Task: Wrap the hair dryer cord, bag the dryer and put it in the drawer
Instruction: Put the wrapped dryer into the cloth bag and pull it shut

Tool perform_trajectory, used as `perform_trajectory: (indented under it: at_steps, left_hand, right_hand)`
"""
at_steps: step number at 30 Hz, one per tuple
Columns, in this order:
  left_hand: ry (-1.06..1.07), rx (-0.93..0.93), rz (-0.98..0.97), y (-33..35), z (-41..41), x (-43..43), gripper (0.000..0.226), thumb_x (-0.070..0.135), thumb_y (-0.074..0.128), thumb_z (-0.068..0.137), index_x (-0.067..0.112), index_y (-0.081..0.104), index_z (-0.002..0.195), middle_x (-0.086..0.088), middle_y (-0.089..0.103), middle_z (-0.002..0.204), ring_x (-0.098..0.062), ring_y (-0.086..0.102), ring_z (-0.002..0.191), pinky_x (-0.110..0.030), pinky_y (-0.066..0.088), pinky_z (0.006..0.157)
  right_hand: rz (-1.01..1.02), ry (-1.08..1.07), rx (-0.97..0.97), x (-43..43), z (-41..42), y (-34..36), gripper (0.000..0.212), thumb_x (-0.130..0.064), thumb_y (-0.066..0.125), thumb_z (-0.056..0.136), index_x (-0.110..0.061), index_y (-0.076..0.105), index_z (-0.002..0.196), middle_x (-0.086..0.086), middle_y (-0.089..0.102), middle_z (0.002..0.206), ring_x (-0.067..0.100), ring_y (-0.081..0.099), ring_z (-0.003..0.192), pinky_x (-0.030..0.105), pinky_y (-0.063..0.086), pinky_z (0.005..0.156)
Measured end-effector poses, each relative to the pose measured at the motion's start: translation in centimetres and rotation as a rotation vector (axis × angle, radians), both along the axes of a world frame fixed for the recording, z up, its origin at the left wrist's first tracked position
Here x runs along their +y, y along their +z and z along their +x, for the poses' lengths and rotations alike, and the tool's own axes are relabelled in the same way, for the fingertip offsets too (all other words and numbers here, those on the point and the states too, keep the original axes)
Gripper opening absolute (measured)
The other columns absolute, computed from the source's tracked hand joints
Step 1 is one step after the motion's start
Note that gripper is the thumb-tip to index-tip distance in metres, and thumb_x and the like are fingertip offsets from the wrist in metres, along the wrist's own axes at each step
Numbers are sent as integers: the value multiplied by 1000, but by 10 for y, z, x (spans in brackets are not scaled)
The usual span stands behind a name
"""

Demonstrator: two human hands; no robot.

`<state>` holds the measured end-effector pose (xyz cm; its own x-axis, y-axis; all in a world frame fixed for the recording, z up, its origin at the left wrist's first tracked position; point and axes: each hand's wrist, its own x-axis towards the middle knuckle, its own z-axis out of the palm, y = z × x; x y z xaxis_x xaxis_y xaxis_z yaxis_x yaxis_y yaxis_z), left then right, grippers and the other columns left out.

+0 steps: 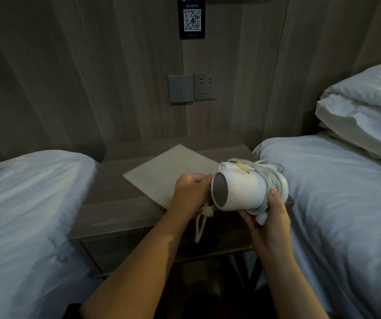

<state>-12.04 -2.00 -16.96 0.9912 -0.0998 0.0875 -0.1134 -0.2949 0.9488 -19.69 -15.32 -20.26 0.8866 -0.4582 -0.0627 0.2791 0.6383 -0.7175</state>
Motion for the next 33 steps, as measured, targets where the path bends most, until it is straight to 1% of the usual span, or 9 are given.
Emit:
perform_trajectory:
  at_steps: [2, 5, 7, 13, 19, 23, 26, 28, 33]
  left_hand:
    - [8, 11, -92, 0, -1, -3, 55, 24, 61, 87, 17, 44, 34, 8, 37, 35, -10, 35, 36, -20, 31, 45]
    - [38, 1, -198, 1, 2, 0, 53, 21, 62, 87, 19, 44, 37, 10, 37, 34, -9, 36, 36, -21, 31, 45]
    - [79, -73, -143, 2, 5, 2, 49, 22, 62, 86, 19, 45, 40, 9, 37, 33, -6, 36, 37, -20, 31, 44]
    - [132, -246, 125, 5, 0, 0, 35, 21, 58, 86, 8, 58, 53, 4, 47, 44, -6, 42, 45, -13, 33, 43]
    - [102, -18, 56, 2, 21, 12, 26, 16, 52, 86, 13, 44, 61, 0, 40, 58, -13, 40, 59, -19, 31, 49]
    - [58, 65, 294, 13, 42, 9, 18, 34, 59, 84, 17, 58, 88, 7, 54, 77, -16, 53, 80, -28, 39, 70]
    - [-3, 36, 603, 27, 56, 3, 18, 28, 59, 83, 12, 60, 75, -4, 58, 74, -23, 57, 77, -32, 43, 67]
    - [-10, -18, 737, 34, 61, -1, 24, 23, 57, 84, 9, 60, 66, -9, 59, 69, -27, 57, 73, -34, 45, 64]
    - [-34, -193, 681, 41, 61, -9, 18, 19, 55, 88, 11, 67, 76, -7, 67, 84, -24, 61, 80, -36, 50, 71]
  right_hand:
    - [3, -29, 19, 3, 5, 2, 36, -27, 47, 94, -19, 51, 129, 5, 63, 122, 22, 62, 109, 38, 56, 73]
    - [-31, -39, 33, 3, 10, 4, 28, -23, 49, 94, -20, 55, 121, 2, 64, 114, 20, 63, 103, 36, 58, 71]
    - [-42, -62, 58, 2, 14, 3, 21, -20, 53, 92, -23, 56, 112, 2, 64, 111, 19, 63, 101, 39, 57, 73]
    - [-97, -177, 113, 12, 23, -5, 43, -18, 66, 84, -21, 55, 125, 5, 64, 115, 21, 64, 103, 41, 57, 74]
    - [-287, -131, 111, 15, 22, -10, 59, -12, 71, 78, -18, 50, 133, 2, 65, 113, 19, 64, 103, 44, 56, 84]
    - [-384, -115, 104, 16, 23, -11, 60, -11, 73, 77, -18, 50, 132, 3, 66, 113, 15, 66, 101, 38, 56, 84]
    - [-439, -91, 88, 18, 23, -9, 60, -10, 73, 77, -19, 51, 131, -1, 66, 111, 9, 66, 96, 26, 58, 77]
    - [-438, -70, 77, 18, 23, -9, 59, -8, 72, 77, -19, 51, 131, -2, 66, 109, 11, 66, 97, 30, 57, 79]
    - [-471, -34, 52, 13, 25, -6, 62, -5, 72, 76, -17, 50, 132, 1, 66, 114, 8, 67, 95, 29, 58, 79]
